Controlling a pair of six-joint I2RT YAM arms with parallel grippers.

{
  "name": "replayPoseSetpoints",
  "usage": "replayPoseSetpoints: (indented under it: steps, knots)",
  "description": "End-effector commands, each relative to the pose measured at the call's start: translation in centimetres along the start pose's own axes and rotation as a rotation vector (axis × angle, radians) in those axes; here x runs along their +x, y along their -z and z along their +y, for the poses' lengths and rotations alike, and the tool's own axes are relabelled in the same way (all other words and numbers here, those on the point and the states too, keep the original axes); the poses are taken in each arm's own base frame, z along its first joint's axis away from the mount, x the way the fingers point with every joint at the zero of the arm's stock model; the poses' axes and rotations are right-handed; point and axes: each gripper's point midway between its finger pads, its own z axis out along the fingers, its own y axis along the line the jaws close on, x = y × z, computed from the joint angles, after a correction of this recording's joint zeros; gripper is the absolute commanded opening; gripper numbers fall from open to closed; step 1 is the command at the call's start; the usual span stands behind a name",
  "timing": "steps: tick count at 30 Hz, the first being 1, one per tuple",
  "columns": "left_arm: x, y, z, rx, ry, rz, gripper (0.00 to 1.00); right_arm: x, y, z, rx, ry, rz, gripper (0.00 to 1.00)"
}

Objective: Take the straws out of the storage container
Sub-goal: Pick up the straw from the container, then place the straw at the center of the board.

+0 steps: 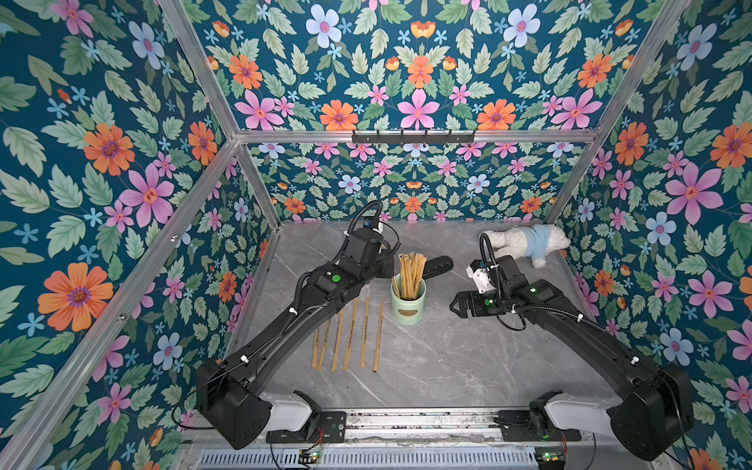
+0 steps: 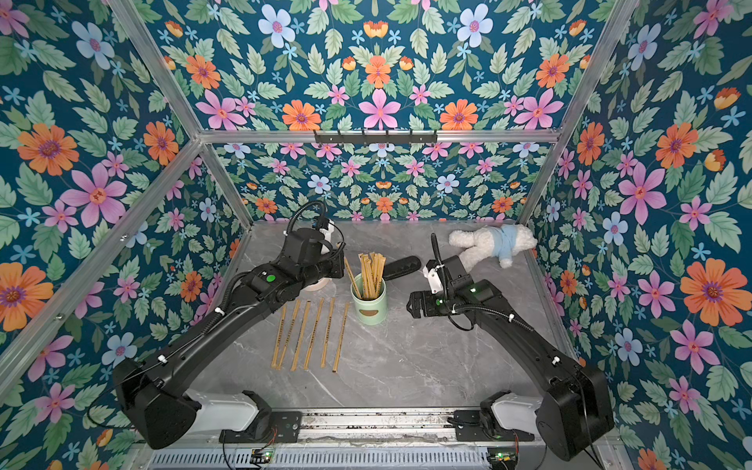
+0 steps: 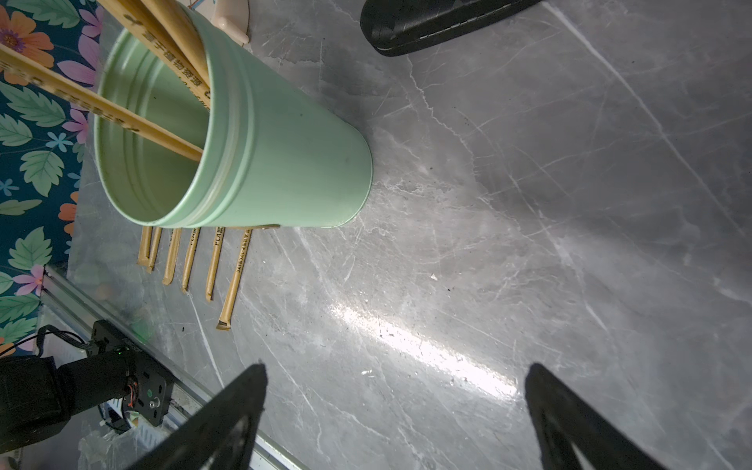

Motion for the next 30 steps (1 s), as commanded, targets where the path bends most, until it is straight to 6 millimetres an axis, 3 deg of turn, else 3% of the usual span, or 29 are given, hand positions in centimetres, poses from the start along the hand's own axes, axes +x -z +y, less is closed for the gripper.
replayPoseSetpoints:
  steps: [1,10,19,24,30]
  knots:
    - [-1.3,1.3,0.7,-0.043,-0.025,-0.025,0.08,-0.1,0.2,0.2,-0.013,-0.003,-0.007,0.99]
    - [-5.4,5.9,1.7,-0.113,-0.041,-0.122,0.08,0.0,0.2,0.4,-0.024,-0.001,-0.008,0.99]
    - [-7.8,10.4,3.9,-0.241,-0.074,-0.161,0.09,-0.1,0.4,0.6,-0.032,0.001,-0.015,0.99]
    - [-7.1,10.8,6.4,-0.389,-0.106,-0.088,0.09,0.0,0.4,0.7,-0.036,0.002,-0.011,0.99]
    - [-4.8,8.8,10.3,-0.553,-0.113,0.067,0.08,0.2,0.3,0.6,-0.035,0.003,-0.010,0.99]
